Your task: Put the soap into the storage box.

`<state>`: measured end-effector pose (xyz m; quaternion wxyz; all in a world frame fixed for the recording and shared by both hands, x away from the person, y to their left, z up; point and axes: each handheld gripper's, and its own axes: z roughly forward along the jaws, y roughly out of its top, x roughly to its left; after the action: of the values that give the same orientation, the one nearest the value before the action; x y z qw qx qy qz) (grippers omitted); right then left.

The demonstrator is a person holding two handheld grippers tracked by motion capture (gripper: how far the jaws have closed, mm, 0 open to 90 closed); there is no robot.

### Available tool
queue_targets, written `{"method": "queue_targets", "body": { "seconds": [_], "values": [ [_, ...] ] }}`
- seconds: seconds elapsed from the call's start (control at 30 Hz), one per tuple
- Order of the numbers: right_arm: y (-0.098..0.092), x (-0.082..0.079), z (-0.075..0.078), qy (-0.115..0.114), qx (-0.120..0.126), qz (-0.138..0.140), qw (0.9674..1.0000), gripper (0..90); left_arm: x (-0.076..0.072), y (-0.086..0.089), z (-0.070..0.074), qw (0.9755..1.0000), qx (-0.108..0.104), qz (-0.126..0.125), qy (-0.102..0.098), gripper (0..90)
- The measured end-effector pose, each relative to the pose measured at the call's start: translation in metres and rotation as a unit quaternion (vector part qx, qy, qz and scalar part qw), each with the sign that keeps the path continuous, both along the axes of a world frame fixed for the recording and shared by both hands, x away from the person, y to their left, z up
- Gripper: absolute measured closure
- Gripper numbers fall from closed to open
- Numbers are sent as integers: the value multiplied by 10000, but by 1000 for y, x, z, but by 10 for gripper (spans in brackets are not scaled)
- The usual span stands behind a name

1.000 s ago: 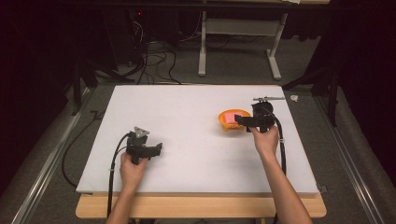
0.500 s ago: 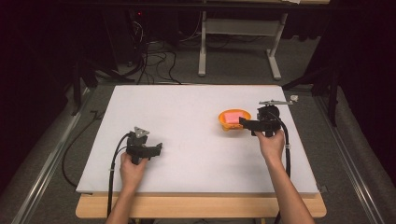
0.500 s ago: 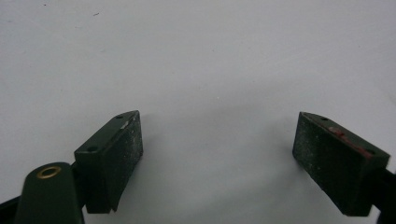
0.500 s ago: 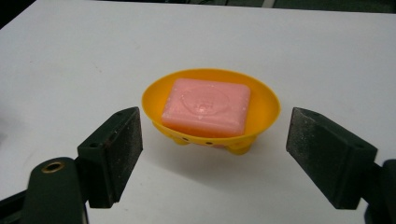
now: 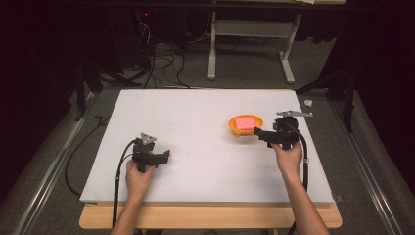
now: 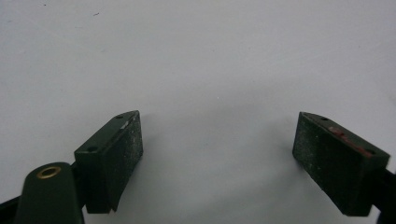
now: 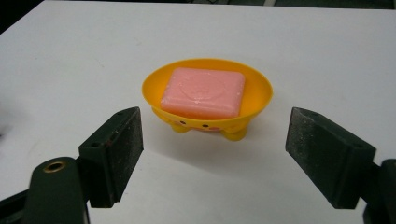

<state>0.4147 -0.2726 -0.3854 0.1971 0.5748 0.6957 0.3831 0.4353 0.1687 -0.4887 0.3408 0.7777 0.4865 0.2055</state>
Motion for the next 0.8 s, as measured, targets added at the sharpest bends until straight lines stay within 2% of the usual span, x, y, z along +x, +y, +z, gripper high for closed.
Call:
{"method": "queue_targets", "body": {
  "seconds": [0.47,0.8],
  "values": [
    [-16,-20,-13,-4,174,-62,9998,200,0,0,0,10000,3,-2,1,166],
    [-21,-32,-22,-36,246,-111,9996,200,0,0,0,10000,5,-2,0,166]
  ]
}}
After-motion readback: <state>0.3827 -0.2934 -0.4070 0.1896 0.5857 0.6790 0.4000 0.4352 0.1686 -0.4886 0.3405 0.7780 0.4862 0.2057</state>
